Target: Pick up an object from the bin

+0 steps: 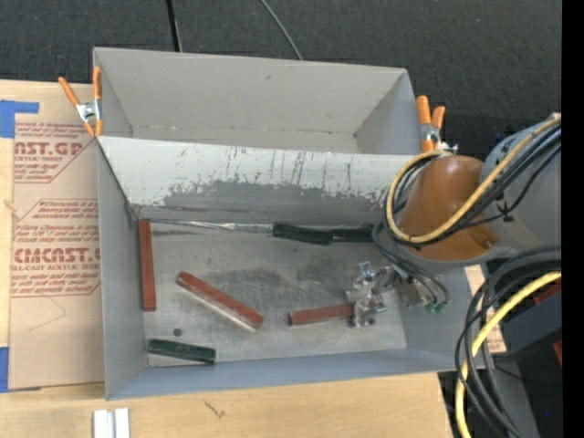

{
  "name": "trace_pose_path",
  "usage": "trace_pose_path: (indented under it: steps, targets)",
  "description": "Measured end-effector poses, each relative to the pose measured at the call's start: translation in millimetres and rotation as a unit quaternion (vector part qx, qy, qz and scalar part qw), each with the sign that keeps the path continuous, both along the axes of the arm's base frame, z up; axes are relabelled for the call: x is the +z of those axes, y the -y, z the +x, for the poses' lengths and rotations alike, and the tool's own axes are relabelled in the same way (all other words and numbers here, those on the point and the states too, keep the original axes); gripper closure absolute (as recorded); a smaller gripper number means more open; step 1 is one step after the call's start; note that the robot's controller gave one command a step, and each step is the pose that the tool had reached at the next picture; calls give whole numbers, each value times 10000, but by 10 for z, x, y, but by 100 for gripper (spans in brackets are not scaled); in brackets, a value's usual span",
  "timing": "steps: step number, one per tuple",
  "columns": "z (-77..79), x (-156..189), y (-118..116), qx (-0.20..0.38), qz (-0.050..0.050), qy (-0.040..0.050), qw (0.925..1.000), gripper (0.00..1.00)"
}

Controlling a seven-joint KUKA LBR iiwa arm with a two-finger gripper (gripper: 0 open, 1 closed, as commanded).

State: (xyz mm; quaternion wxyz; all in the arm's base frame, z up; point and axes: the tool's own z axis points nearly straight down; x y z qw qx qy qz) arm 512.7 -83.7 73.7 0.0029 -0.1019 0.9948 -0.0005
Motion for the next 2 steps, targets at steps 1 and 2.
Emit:
trace_pose_path:
  steps: [1, 2]
  targets:
    - [0, 0, 0, 2, -1, 0, 10000, 100]
    - [252, 1430, -51, 247, 2, -10, 9997, 100]
